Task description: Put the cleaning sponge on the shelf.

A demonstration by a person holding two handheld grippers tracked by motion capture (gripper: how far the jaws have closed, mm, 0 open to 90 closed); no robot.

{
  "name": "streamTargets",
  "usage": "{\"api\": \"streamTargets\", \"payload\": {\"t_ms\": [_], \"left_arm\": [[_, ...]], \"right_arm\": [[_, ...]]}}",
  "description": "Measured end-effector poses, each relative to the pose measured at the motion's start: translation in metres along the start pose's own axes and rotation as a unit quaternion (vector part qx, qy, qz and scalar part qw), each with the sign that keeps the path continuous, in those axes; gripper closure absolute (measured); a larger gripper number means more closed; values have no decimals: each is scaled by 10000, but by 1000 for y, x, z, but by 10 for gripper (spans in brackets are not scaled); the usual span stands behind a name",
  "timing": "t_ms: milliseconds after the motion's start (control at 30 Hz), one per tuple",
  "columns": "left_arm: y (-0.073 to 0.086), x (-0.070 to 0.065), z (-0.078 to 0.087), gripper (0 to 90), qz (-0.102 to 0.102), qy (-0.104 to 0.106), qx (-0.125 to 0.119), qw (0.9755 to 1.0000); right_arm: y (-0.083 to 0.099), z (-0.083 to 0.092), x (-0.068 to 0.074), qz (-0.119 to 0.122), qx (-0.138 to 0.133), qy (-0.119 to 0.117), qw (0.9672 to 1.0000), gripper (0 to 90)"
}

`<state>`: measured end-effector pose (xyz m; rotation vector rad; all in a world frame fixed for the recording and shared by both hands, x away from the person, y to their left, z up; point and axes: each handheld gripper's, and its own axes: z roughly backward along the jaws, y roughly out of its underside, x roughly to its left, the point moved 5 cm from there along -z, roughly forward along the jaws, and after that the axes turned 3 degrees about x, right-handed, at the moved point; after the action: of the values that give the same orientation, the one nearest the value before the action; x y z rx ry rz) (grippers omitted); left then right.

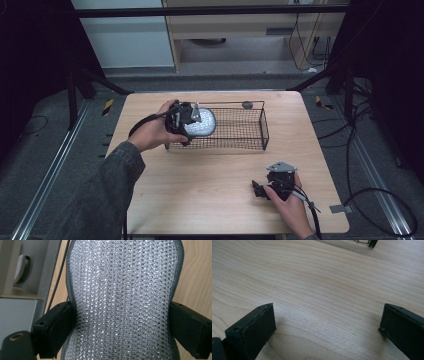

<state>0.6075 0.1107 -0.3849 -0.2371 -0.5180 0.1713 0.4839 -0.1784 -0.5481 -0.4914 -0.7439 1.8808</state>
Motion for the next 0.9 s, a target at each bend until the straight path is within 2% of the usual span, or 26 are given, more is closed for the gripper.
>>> {"api": "streamTargets", "payload": {"t_ms": [67,133,233,333,567,667,900], "left_arm": [[0,2,-2,84,0,-88,2,10000],[1,3,-5,84,27,-80,30,10000],[2,5,-12,83,-76,-209,96,9997],[4,9,-19,83,-63,-304,99,9995],[6,17,-28,83,-45,-347,21,9994],[6,19,-32,83,-88,-355,56,9993],[9,24,-41,82,-35,-329,54,9994]], "right_arm": [[0,0,0,-10,-2,-6,10000,3],[0,0,0,-15,-8,-6,10000,3],[0,0,0,-20,7,-8,10000,3],[0,0,0,-12,8,-4,10000,3],[0,0,0,-20,-6,-3,10000,3],[0,0,0,-27,1,-5,10000,3],[0,0,0,4,-10,3,10000,3]]}}
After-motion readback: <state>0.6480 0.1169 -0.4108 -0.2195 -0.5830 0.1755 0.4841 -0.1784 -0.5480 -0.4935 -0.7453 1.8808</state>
